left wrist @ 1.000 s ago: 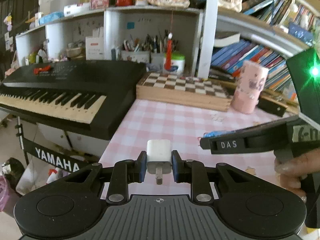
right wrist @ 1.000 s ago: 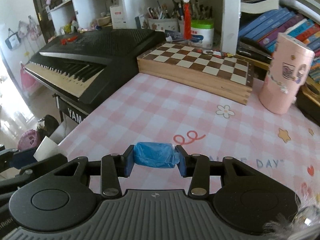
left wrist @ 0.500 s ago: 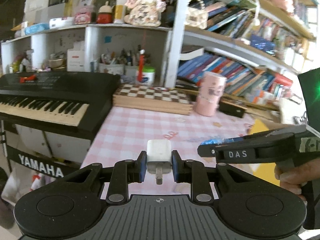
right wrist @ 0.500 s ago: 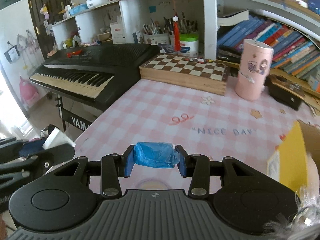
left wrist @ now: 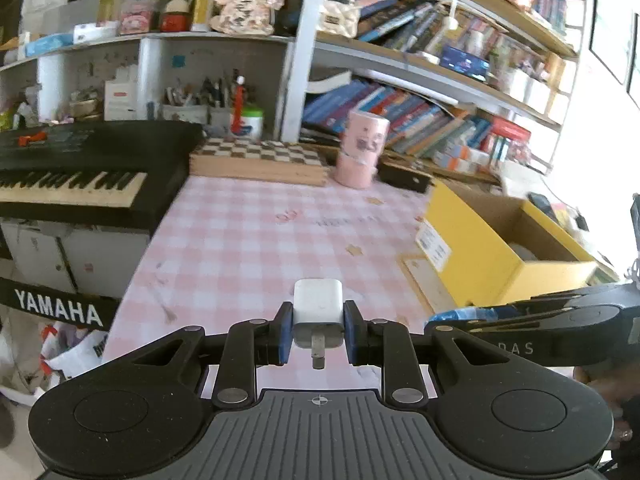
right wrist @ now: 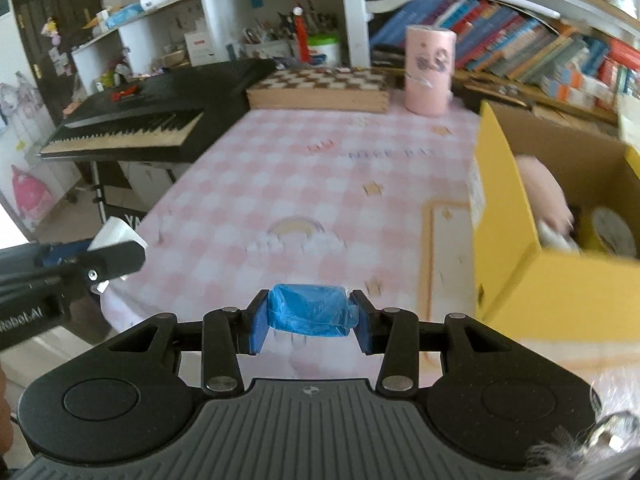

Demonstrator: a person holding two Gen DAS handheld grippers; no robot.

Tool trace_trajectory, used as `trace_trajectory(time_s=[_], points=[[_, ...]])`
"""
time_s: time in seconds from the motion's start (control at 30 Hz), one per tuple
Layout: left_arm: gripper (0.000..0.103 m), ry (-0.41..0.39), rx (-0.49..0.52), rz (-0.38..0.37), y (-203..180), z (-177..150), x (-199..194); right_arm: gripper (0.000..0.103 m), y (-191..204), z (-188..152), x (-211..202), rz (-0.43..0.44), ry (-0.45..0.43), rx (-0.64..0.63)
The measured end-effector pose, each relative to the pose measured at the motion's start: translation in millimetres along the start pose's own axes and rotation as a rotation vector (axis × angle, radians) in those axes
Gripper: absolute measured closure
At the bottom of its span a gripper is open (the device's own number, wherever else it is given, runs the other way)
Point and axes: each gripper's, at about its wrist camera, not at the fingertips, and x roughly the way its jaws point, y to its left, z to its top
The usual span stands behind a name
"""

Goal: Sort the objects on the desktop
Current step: 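Lift the white plug and blue item and carry them toward the yellow box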

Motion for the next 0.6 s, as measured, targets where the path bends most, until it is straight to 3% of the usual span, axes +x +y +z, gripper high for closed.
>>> trace_trajectory(time_s=[0.3,0.6], points=[[0.079,0.075,0.092,-0.100,-32.0,-28.3,-17.7,0.064,-5.2,-64.0,-49.3,-0.091,-0.006,0.119],[0.079,0.096,0.175,-0.216,-66.3,-33.6,-18.4,0.064,-26.6,-95.2,-85.3,-0.186,-0.023,0.238]])
